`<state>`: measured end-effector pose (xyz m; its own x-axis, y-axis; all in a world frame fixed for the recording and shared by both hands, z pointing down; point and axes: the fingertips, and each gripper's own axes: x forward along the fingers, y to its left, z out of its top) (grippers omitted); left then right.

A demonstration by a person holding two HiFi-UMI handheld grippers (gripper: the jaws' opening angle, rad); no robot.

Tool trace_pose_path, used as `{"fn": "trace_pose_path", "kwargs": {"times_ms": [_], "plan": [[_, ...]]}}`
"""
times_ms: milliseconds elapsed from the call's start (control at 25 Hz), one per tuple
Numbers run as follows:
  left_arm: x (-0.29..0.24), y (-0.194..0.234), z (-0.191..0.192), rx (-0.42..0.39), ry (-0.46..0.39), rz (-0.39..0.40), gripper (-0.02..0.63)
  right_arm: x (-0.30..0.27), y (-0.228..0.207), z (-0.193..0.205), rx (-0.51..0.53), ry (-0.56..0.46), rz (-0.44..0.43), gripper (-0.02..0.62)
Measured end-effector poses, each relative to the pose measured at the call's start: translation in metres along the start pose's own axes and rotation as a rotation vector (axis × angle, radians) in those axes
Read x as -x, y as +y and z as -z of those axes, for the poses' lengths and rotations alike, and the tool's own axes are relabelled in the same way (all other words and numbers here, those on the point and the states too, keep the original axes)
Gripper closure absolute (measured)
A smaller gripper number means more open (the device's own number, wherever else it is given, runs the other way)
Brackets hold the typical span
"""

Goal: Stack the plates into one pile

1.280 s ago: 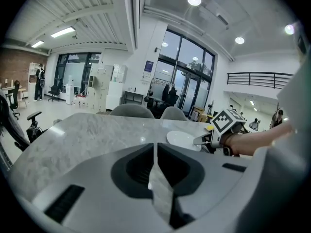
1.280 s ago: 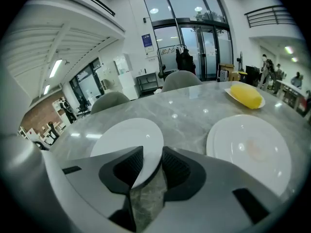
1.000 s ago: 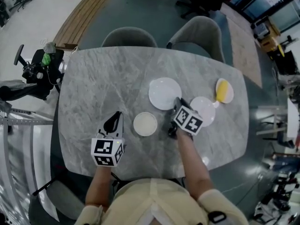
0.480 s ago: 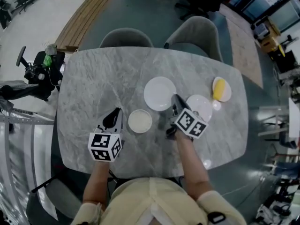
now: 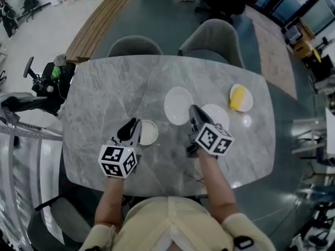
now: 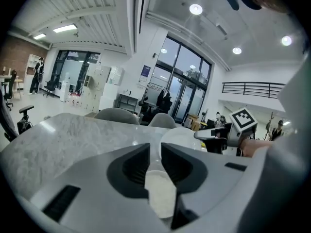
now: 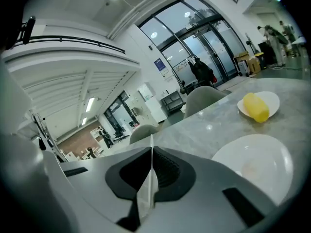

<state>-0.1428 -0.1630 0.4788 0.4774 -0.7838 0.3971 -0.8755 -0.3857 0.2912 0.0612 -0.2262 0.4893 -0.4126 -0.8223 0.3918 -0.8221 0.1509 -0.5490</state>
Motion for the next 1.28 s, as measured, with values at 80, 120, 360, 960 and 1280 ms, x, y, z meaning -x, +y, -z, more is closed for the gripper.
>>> {"fn": "trace_pose_path", "kwargs": {"times_ms": [80,120,360,960,1280], "plan": [[-0.005,-0.012,0.000,0.003,0.008,0.024,0.524,0.010,-0.002,-0.006,-0.002,-0.002,-0.019,0.583],[-0.008,-0.018,0.001,0.004,0.010,0.035,0.511,0.015,-0.002,-0.008,-0.007,-0.004,-0.032,0.583],[-0.017,-0.050,-0.007,0.016,-0.015,0.096,0.472,0.050,0.003,-0.021,-0.025,-0.011,-0.123,0.583],[-0.048,-0.099,0.000,0.054,0.014,0.202,0.449,0.111,0.026,-0.034,0.058,0.018,-0.286,0.583],[-0.047,-0.100,0.000,0.091,-0.004,0.199,0.449,0.122,0.039,-0.029,0.028,0.036,-0.367,0.582]]}}
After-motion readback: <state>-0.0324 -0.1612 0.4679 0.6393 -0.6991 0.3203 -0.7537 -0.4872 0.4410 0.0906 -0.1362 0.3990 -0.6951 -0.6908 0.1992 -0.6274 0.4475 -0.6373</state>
